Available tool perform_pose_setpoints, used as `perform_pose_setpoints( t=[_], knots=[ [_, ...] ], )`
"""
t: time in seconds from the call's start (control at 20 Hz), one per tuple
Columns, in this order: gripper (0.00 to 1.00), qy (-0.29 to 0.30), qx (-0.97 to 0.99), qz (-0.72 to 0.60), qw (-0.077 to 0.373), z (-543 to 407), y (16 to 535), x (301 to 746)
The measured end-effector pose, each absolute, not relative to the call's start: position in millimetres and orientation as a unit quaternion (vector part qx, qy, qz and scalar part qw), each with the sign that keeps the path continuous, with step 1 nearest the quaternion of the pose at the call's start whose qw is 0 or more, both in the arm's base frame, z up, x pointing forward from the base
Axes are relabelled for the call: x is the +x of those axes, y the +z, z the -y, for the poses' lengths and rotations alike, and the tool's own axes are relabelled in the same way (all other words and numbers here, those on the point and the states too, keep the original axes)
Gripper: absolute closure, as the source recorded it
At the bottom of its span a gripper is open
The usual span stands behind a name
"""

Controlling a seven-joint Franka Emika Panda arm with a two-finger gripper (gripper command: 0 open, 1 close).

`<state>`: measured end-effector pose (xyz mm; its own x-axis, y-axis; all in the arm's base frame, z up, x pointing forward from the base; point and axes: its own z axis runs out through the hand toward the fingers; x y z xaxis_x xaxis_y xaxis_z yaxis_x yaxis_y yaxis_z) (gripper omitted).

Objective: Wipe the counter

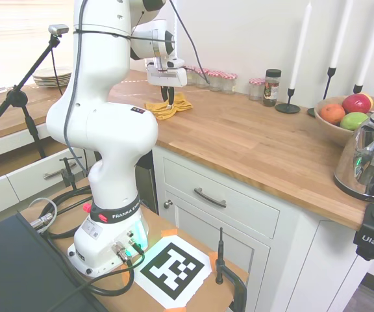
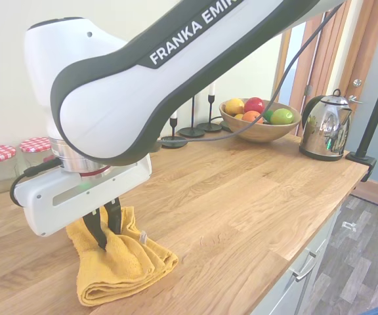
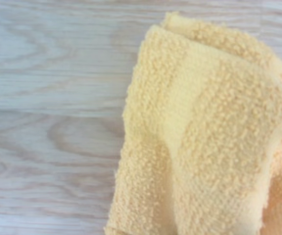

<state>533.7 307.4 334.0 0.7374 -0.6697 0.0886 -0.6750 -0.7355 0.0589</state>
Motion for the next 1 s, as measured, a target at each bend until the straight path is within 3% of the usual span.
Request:
perform_pose_setpoints(
  t=[0.5, 1.0],
  knots=[
    [0.0, 0.022, 0.927, 0.373, 0.038, -305, 338, 536],
    [0.0, 0.029, 0.923, 0.383, 0.017, -298, 385, 528]
  ],
)
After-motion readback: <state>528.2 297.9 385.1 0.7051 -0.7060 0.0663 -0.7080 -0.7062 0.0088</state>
